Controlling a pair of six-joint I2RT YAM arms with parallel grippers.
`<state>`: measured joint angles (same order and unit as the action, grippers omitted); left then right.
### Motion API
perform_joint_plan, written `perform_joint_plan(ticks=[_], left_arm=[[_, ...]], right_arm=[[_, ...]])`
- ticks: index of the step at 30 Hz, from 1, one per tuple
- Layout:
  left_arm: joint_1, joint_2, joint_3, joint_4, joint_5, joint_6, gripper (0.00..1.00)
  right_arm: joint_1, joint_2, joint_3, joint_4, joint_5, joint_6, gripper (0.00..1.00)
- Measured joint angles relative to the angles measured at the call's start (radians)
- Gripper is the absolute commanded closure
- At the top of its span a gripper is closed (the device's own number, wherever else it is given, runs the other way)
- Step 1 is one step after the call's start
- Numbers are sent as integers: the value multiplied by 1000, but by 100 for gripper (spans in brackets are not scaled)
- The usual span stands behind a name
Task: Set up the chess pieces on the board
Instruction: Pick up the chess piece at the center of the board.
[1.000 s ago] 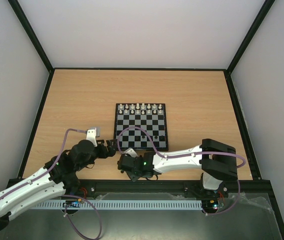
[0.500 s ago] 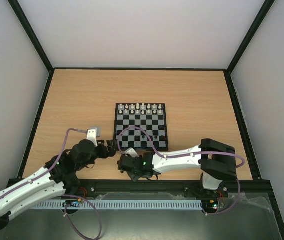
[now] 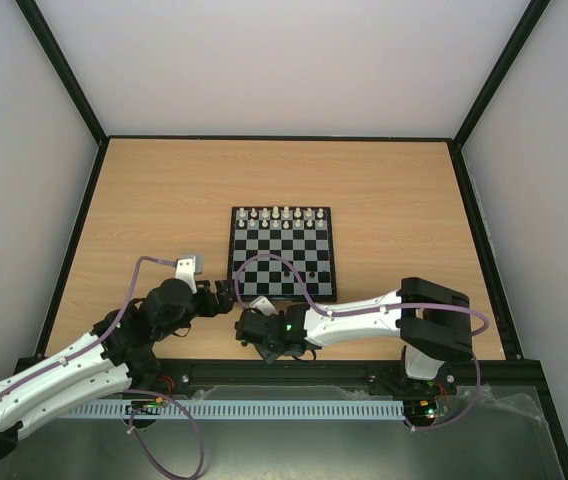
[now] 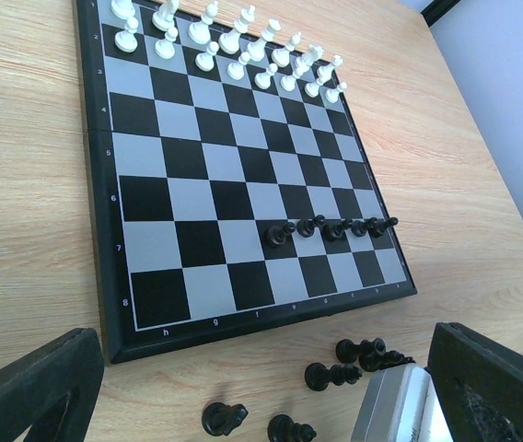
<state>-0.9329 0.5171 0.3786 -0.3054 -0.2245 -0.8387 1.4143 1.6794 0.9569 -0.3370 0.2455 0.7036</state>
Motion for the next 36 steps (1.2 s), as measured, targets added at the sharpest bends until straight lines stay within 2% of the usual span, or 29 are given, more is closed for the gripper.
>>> perform_joint_plan(ticks=[8, 14, 22, 29, 36], left_arm=[[0, 2, 0, 0, 0, 0, 1], [0, 2, 0, 0, 0, 0, 1], [0, 2, 0, 1, 0, 0, 1], [0, 1, 0, 0, 0, 0, 1], [0, -15, 0, -2, -1, 0, 1]], right_arm=[[0, -11, 1, -13, 6, 0, 97], [-4, -119, 26, -100, 45, -5, 97], [-119, -238, 138, -196, 71, -70, 97], [-244, -206, 266, -245, 56, -163, 97], [-325, -69, 358, -243, 2, -234, 98]])
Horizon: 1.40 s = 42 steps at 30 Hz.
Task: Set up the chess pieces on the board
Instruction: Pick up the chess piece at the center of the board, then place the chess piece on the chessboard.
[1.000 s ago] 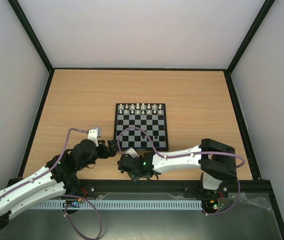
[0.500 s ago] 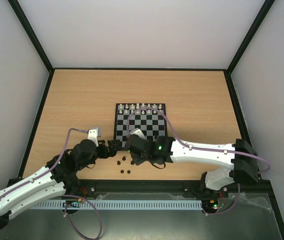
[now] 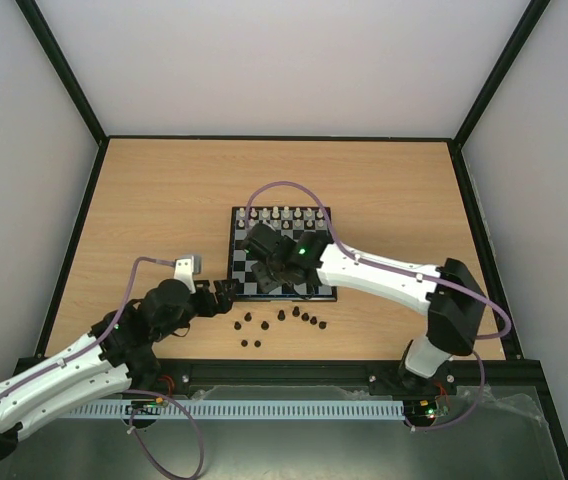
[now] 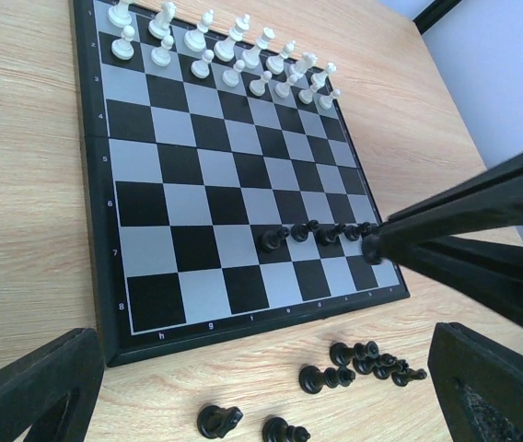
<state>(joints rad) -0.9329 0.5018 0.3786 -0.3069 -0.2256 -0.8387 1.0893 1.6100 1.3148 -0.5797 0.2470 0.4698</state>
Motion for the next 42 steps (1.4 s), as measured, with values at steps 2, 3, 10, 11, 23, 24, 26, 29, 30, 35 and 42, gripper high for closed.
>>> perform_joint_plan(ticks=[2, 3, 10, 11, 23, 24, 26, 29, 30, 35, 42], left_arm=[[0, -6, 0, -2, 0, 0, 0], [0, -9, 0, -4, 0, 0, 0], [0, -33, 0, -17, -1, 0, 0], [0, -36, 0, -18, -1, -1, 1], [0, -57, 0, -30, -1, -2, 0], [0, -58, 0, -30, -1, -2, 0], [0, -59, 0, -31, -1, -2, 0], [0, -63, 0, -32, -1, -2, 1], [0, -63, 0, -33, -1, -2, 1], [0, -63, 0, -39, -1, -2, 1], [0, -63, 0, -44, -3, -2, 1]], right_arm=[[-12, 36, 7, 3, -15, -14, 98], [-18, 55, 11, 3, -23, -19, 98], [-44, 148, 23, 26, -68, -42, 98], [-48, 157, 25, 29, -75, -43, 98], [-89, 230, 51, 79, -89, -48, 98], [-89, 235, 51, 84, -89, -48, 98], [-91, 245, 52, 90, -87, -48, 98], [-95, 263, 52, 95, -85, -48, 98], [-95, 270, 53, 98, -85, -48, 98], [-101, 290, 53, 111, -86, -47, 98], [-112, 297, 53, 127, -86, -47, 98]])
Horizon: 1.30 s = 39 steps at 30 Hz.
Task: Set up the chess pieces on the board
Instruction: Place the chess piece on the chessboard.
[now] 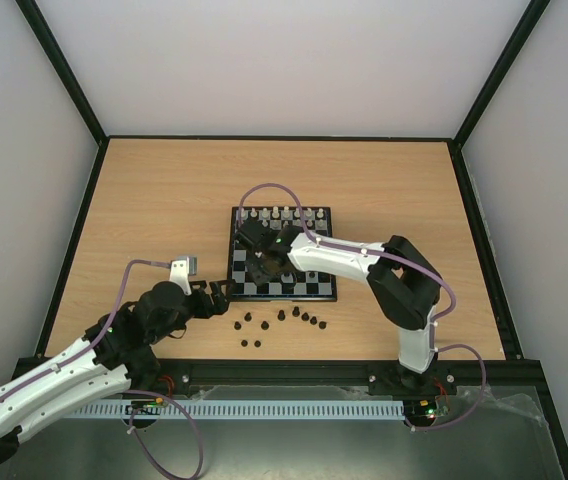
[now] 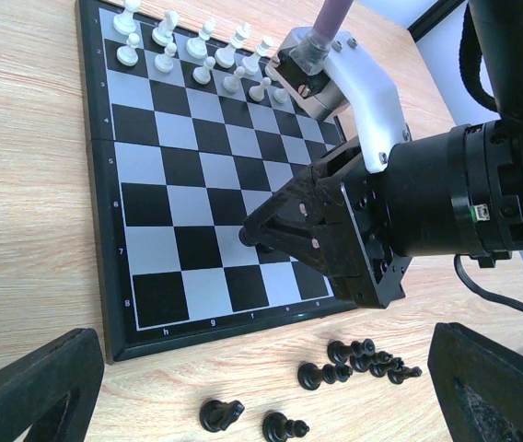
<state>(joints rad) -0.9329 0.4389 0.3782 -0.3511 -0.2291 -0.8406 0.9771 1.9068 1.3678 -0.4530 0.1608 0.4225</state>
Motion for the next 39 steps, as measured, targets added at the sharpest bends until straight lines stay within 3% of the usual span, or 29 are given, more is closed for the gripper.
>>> perform_joint_plan(ticks=[17, 28, 33, 39], left_arm=[[0, 0, 0, 0, 0, 0, 1], [0, 0, 0, 0, 0, 0, 1], [0, 0, 0, 0, 0, 0, 0], [0, 0, 0, 0, -1, -1, 1]], right_arm=[[-2, 35, 0, 19, -8, 0, 94], [-2, 35, 0, 26, -19, 2, 82], [-2, 17, 0, 25, -19, 3, 70], [-2, -113, -20, 17, -19, 5, 47]])
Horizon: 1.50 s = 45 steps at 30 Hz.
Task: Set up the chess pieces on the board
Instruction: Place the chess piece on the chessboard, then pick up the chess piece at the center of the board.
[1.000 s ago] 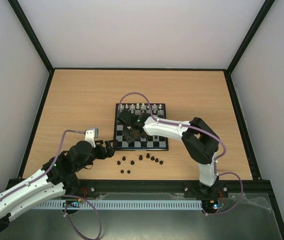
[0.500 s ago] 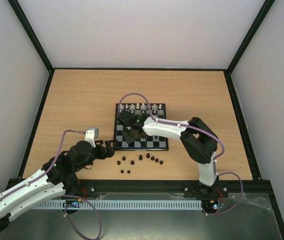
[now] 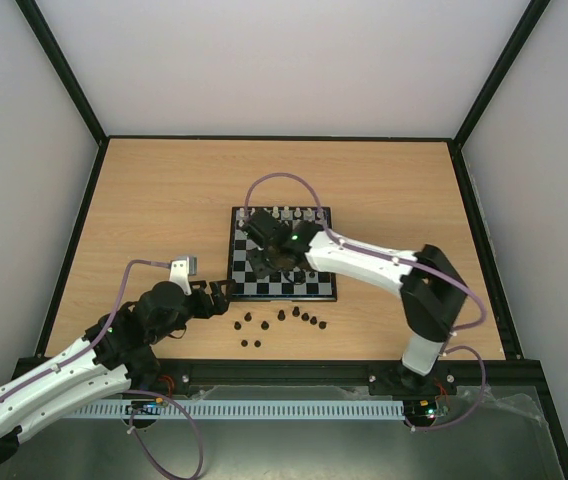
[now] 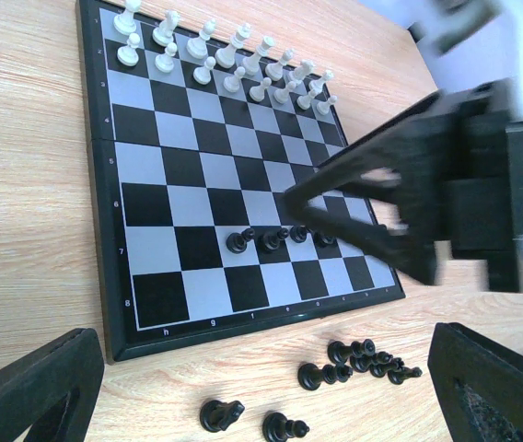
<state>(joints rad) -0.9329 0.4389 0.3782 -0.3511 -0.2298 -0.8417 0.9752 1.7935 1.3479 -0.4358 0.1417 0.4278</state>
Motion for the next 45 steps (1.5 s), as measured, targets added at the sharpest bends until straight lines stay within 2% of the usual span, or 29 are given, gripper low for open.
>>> perform_joint_plan(ticks=[5, 7, 8, 10, 16, 21, 27, 29, 35, 45], left_arm=[[0, 1, 0, 0, 0, 0, 1], [0, 2, 0, 0, -1, 0, 1], [0, 2, 0, 0, -1, 0, 1], [0, 3, 0, 0, -4, 0, 0], [0, 9, 1, -2, -7, 1, 1], [0, 6, 13, -20, -14, 1, 0], [0, -38, 34, -31, -27, -2, 1], [0, -52, 36, -32, -30, -5, 0], [0, -93, 51, -47, -29, -13, 0], [0, -160, 68, -65, -24, -19, 0]], right_arm=[[10, -171, -51, -6, -2, 6, 25], [21, -237, -87, -7, 0, 14, 10], [35, -273, -113, -8, 0, 19, 7], [67, -329, -159, -10, 2, 33, 4], [212, -466, -332, -12, 17, 91, 3], [338, -518, -425, -6, 48, 167, 13], [454, -466, -456, 18, 88, 256, 42], [470, -422, -456, 36, 94, 269, 46], [480, -279, -439, 77, 94, 291, 58], [480, -95, -305, 111, 81, 285, 66]])
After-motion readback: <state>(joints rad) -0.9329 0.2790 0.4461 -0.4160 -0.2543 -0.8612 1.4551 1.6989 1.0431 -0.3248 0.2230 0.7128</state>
